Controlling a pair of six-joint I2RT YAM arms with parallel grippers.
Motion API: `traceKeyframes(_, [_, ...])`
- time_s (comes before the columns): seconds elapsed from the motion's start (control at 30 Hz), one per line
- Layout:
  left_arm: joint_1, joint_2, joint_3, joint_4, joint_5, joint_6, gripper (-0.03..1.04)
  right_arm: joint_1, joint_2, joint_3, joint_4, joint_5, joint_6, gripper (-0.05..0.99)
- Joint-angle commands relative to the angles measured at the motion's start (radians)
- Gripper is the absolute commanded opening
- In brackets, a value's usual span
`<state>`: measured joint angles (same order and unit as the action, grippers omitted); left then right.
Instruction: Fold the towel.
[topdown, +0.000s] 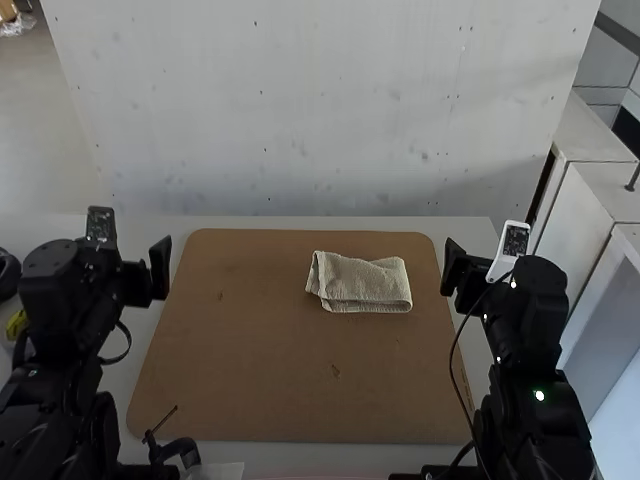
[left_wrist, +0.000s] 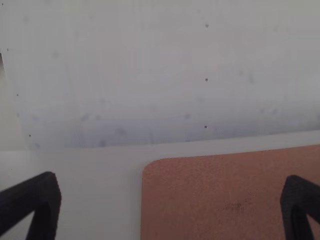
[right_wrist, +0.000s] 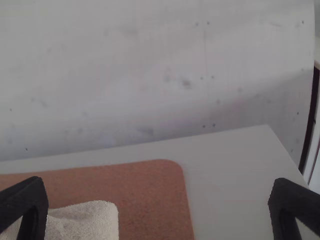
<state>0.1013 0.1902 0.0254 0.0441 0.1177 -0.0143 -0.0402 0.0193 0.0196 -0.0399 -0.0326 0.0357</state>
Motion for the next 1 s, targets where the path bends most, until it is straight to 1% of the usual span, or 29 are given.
traceKeyframes(0.0, [-0.092, -0.132, -0.027, -0.105, -0.053, 0.043, 0.99, 0.014, 0.008, -0.020, -0.071, 0.008, -0.028, 0.97])
traceKeyframes(0.03, [-0.092, -0.164, -0.030, -0.151, -0.079, 0.040, 1.00, 0.014, 0.008, -0.020, -0.071, 0.007, -0.028, 0.97])
traceKeyframes(0.07, [-0.100, -0.182, -0.028, -0.133, -0.090, 0.039, 1.00, 0.013, 0.008, -0.020, -0.071, 0.005, -0.028, 0.97])
traceKeyframes(0.13, [-0.100, -0.182, -0.028, -0.135, -0.099, 0.034, 1.00, 0.013, 0.010, -0.020, -0.071, 0.003, -0.030, 0.97])
traceKeyframes(0.23, [-0.098, -0.182, -0.028, -0.135, -0.098, 0.030, 1.00, 0.013, 0.010, -0.020, -0.069, 0.003, -0.028, 0.97])
traceKeyframes(0.3, [-0.097, -0.181, -0.025, -0.133, -0.046, 0.030, 1.00, 0.013, 0.010, -0.020, -0.069, 0.003, -0.028, 0.97])
traceKeyframes(0.33, [-0.097, -0.181, -0.027, -0.133, -0.043, 0.033, 1.00, 0.013, 0.010, -0.020, -0.069, 0.003, -0.030, 0.97])
traceKeyframes(0.97, [-0.097, -0.181, -0.027, -0.133, -0.043, 0.036, 1.00, 0.013, 0.007, -0.020, -0.068, 0.003, -0.028, 0.97])
